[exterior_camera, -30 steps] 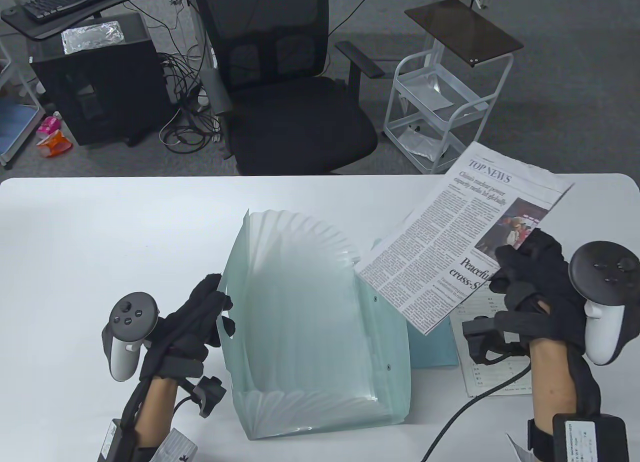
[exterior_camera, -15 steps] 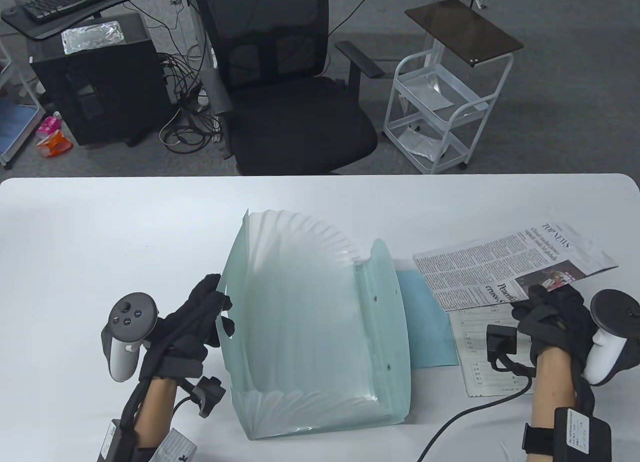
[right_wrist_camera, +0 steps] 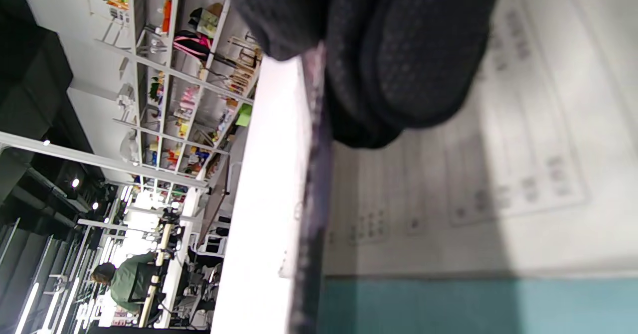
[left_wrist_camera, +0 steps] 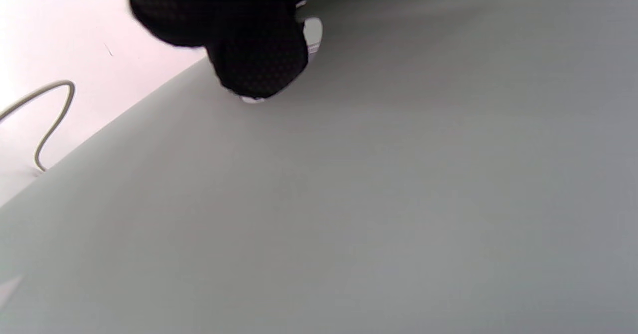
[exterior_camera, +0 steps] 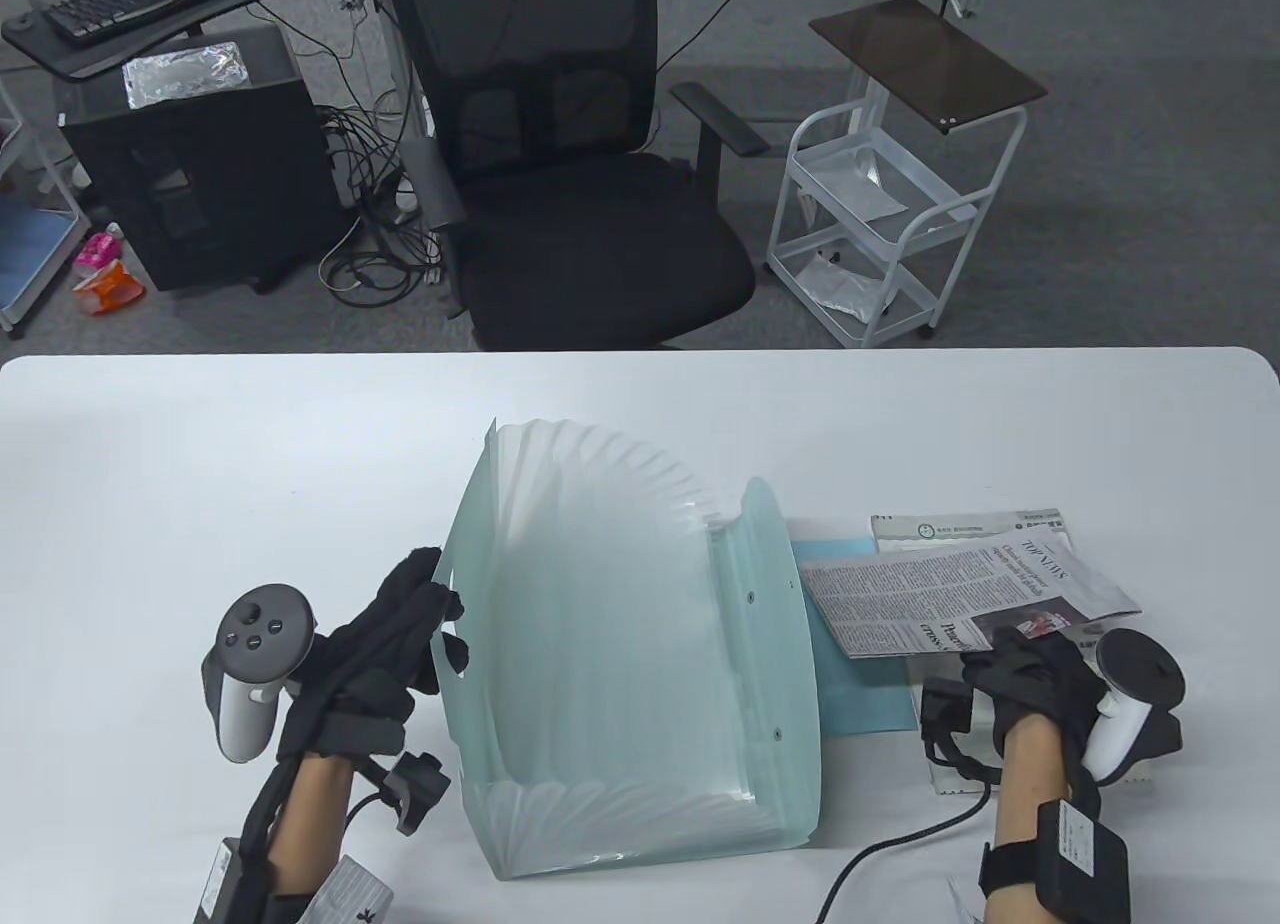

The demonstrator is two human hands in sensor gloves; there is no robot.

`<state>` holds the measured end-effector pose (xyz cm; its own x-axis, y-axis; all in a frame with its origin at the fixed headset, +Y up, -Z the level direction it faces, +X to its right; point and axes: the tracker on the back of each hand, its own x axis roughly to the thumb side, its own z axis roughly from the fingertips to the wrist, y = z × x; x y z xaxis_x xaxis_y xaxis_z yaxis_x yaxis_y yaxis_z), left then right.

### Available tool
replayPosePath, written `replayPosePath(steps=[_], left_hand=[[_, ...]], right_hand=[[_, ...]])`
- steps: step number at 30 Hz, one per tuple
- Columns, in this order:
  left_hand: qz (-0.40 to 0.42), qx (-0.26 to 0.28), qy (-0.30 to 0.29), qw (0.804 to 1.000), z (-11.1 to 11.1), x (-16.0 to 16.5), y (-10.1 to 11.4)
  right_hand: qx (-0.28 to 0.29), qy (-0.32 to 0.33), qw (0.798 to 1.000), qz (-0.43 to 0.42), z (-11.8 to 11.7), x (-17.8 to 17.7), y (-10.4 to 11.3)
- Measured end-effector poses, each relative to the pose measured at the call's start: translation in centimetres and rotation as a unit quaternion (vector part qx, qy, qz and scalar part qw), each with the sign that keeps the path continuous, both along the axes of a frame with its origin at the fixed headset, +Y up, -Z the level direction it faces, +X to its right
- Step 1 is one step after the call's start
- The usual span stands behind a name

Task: Pull documents from accordion folder and sort

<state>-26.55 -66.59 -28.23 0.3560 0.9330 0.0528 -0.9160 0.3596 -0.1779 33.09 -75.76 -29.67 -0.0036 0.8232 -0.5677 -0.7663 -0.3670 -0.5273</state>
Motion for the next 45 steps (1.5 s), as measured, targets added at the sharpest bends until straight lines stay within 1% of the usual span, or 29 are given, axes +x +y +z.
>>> replayPosePath(steps=[4,5,7,9,13,16,18,20,23,24,25,26,27,28,29,30,35,37,38,40,42,45], left_hand=[[-0.002,0.000,-0.002,1.000,0.0,0.0,0.0],[-0.002,0.000,-0.002,1.000,-0.1,0.0,0.0],[-0.003,0.001,-0.001,1.000,-0.1,0.0,0.0],[-0.003,0.001,-0.001,1.000,-0.1,0.0,0.0],[-0.004,0.002,0.000,1.000,-0.1,0.0,-0.1],[-0.007,0.003,0.001,1.000,-0.1,0.1,-0.1],[-0.008,0.004,0.001,1.000,-0.1,0.1,-0.1],[-0.008,0.004,0.001,1.000,-0.1,0.1,-0.1],[-0.009,0.005,0.001,1.000,-0.1,0.2,-0.1],[-0.009,0.006,0.002,1.000,-0.2,0.3,-0.2],[-0.008,0.007,0.002,1.000,-0.2,0.3,-0.2],[-0.007,0.007,0.003,1.000,-0.2,0.4,-0.3],[-0.004,0.008,0.006,1.000,-0.2,0.4,-0.3],[-0.003,0.009,0.007,1.000,-0.2,0.5,-0.4],[-0.004,0.010,0.008,1.000,-0.2,0.5,-0.4],[-0.004,0.010,0.008,1.000,-0.2,0.5,-0.4],[-0.010,0.014,0.022,1.000,-0.1,0.6,-0.4],[-0.015,0.019,0.030,0.999,0.0,0.8,-0.3],[-0.022,0.023,0.032,0.999,0.0,1.0,-0.2],[-0.036,0.022,0.033,0.999,0.0,1.4,0.1],[-0.068,0.031,0.044,0.996,0.0,2.0,0.4],[-0.126,0.045,0.055,0.990,-0.1,3.7,1.1]], right_hand=[[-0.030,0.002,1.000,-0.002,0.2,-0.2,-1.1],[-0.046,0.005,0.999,0.004,0.3,-0.2,-1.2],[-0.078,0.007,0.997,0.028,0.6,-0.2,-1.3],[-0.098,0.009,0.994,0.054,0.8,-0.1,-1.3],[-0.161,0.040,0.984,0.071,1.1,0.5,-1.5],[-0.192,0.061,0.976,0.079,1.2,0.7,-1.5],[-0.204,0.070,0.971,0.101,1.3,0.8,-1.1],[-0.202,0.063,0.970,0.122,1.2,0.7,-0.5],[-0.181,0.095,0.963,0.175,0.5,0.0,1.1],[-0.165,0.108,0.962,0.189,0.2,-0.2,1.5],[-0.130,0.118,0.963,0.204,-0.3,-0.6,2.3],[-0.114,0.115,0.963,0.214,-0.5,-0.9,2.9],[-0.080,0.123,0.961,0.234,-0.8,-1.4,3.6],[-0.054,0.132,0.955,0.262,-1.2,-2.0,4.3],[-0.041,0.140,0.948,0.283,-1.3,-2.3,4.8],[-0.022,0.156,0.935,0.318,-1.6,-3.1,5.3],[0.025,0.184,0.872,0.453,-2.0,-6.1,7.4],[0.037,0.192,0.855,0.479,-2.1,-7.2,7.8],[0.038,0.205,0.846,0.491,-2.1,-7.7,8.0],[0.040,0.223,0.834,0.504,-2.1,-8.4,8.1],[0.037,0.251,0.820,0.513,-2.2,-9.0,8.1],[0.017,0.290,0.799,0.526,-2.4,-9.7,8.2]])
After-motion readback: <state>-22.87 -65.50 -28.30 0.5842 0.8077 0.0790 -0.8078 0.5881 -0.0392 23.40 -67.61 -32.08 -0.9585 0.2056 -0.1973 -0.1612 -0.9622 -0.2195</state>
